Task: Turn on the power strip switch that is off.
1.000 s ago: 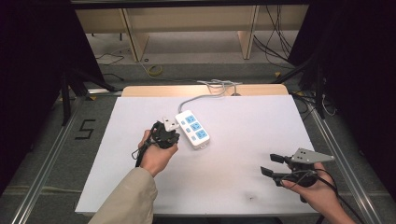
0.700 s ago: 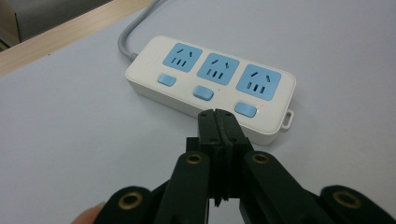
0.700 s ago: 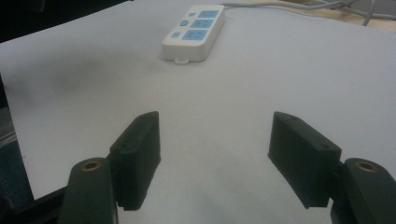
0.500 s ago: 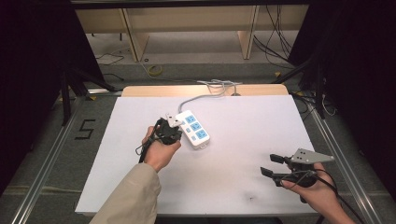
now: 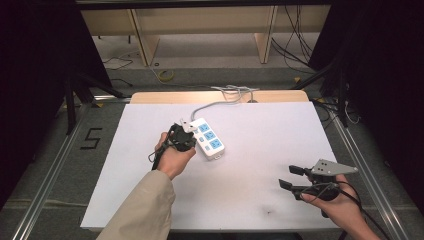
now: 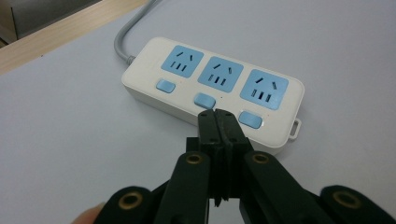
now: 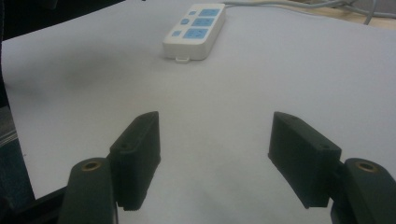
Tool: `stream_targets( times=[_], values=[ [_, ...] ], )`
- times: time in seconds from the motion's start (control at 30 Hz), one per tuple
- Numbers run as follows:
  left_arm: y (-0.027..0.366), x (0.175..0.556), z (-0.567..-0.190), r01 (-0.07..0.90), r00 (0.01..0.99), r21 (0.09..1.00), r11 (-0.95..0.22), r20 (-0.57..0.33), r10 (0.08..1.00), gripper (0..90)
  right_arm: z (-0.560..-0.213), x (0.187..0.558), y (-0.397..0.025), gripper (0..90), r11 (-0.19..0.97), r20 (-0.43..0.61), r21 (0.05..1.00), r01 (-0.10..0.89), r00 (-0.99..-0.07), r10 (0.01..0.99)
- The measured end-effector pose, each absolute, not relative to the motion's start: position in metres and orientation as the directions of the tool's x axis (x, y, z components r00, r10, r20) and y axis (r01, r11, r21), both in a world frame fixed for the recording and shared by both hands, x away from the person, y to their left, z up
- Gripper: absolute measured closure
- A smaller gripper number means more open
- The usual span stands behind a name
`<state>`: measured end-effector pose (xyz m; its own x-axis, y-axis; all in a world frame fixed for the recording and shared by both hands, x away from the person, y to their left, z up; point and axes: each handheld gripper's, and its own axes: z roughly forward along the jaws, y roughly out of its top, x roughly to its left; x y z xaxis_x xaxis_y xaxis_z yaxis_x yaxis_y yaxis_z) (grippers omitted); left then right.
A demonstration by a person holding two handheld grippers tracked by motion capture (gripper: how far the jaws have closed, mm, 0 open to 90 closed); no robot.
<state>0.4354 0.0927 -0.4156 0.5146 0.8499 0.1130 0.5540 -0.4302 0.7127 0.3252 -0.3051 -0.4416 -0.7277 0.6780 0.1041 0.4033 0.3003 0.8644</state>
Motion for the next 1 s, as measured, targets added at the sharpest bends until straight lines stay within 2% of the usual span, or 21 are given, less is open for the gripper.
stream_targets(
  times=[1.0],
  values=[
    [0.084, 0.464, -0.417, 0.596, 0.508, 0.675, -0.435, 0.102, 0.855, 90.0, -0.442, 0.325, -0.305, 34.3, 0.307, 0.102, 0.862, 0.403, -0.732, 0.673]
  ],
)
